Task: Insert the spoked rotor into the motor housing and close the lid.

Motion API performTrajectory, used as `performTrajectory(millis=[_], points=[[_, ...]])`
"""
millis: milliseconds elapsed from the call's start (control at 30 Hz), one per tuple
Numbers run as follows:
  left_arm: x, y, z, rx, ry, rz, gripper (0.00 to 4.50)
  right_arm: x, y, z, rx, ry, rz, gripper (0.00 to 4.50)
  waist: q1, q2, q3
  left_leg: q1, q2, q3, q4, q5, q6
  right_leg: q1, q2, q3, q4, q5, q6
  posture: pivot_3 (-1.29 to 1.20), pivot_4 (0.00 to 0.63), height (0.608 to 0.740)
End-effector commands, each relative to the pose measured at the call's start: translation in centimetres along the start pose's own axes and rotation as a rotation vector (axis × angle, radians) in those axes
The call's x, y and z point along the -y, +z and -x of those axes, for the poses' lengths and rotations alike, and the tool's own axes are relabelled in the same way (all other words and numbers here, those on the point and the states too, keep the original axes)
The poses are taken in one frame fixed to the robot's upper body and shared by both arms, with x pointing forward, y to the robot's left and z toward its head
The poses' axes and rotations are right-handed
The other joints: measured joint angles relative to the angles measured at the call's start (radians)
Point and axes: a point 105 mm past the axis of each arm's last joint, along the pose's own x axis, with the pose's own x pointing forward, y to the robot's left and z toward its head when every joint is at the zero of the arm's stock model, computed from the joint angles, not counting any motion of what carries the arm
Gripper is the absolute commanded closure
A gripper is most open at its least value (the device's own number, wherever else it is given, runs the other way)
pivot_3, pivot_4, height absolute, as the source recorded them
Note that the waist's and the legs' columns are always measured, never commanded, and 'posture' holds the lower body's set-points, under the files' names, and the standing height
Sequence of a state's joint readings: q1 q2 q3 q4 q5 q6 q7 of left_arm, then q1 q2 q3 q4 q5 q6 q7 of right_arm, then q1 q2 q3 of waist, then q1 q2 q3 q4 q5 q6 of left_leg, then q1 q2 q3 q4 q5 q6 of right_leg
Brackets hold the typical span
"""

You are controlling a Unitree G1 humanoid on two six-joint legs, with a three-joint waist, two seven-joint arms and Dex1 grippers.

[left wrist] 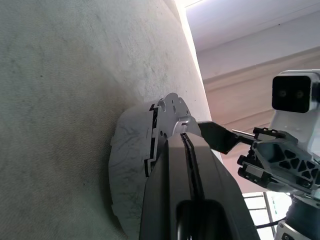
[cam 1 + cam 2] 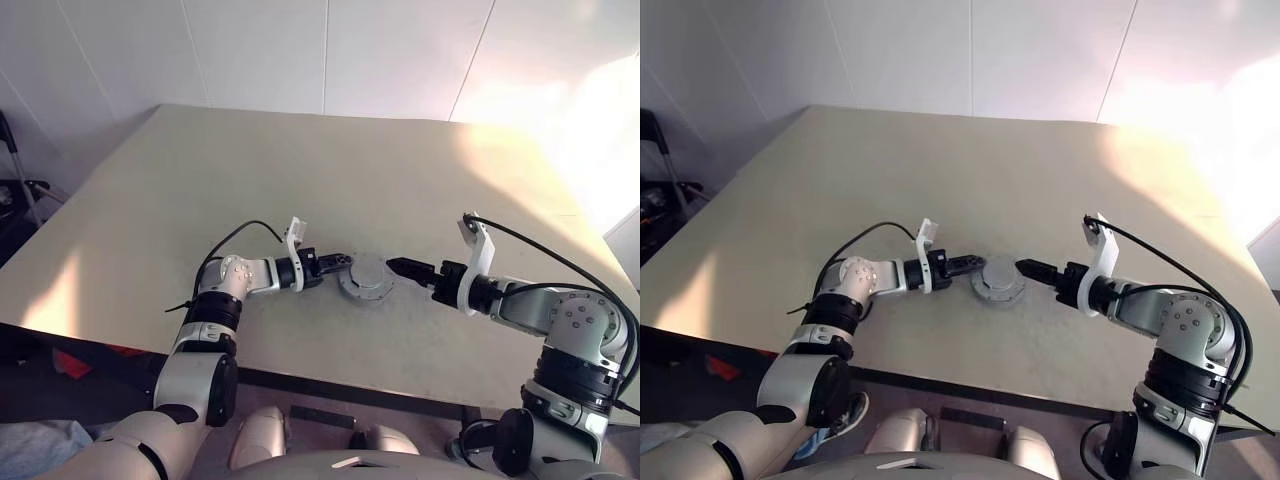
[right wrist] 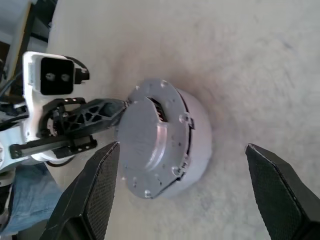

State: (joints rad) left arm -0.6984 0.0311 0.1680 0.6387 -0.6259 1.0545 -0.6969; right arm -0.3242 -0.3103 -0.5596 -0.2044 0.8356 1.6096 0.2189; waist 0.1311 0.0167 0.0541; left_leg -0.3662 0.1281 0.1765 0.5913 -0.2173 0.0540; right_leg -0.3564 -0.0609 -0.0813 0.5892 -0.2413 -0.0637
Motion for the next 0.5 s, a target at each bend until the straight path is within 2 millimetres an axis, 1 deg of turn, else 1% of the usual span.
performTrajectory(millis=[33,167,300,500], points=[[-0.2,0.1,0.1,0.006,0.018,-0.015,4.50,0.2,0.0,0.1,-0.003,-0.018,-0.002,0.02,0.000,0.000,0.000,0.000,0.000,0.000,0.000,0.000,0.000,0.000,0.000,0.000,0.000,0.000,0.000,0.00,0.000,0.740],[-0.2,0.0,0.0,0.005,0.021,-0.019,4.50,0.2,-0.9,-0.3,-0.032,0.010,-0.031,0.02,0.000,0.000,0.000,0.002,0.000,0.000,-0.001,0.001,-0.001,0.002,0.000,0.000,0.000,0.000,0.000,0.00,0.000,0.740],[-0.4,0.2,0.1,0.010,0.029,-0.023,4.50,-1.5,-1.6,-1.2,-0.056,0.096,-0.034,0.02,-0.001,0.000,0.000,0.005,0.000,0.000,-0.005,0.001,-0.002,0.003,0.000,0.000,-0.001,0.000,0.000,0.00,0.000,0.740],[-0.8,1.0,0.7,0.034,0.058,-0.044,4.50,-3.2,-1.1,-2.5,-0.052,0.159,-0.066,0.02,-0.001,0.000,0.000,0.009,-0.001,0.000,-0.012,0.005,-0.008,0.002,0.001,0.000,-0.001,-0.001,-0.001,0.00,0.000,0.740]])
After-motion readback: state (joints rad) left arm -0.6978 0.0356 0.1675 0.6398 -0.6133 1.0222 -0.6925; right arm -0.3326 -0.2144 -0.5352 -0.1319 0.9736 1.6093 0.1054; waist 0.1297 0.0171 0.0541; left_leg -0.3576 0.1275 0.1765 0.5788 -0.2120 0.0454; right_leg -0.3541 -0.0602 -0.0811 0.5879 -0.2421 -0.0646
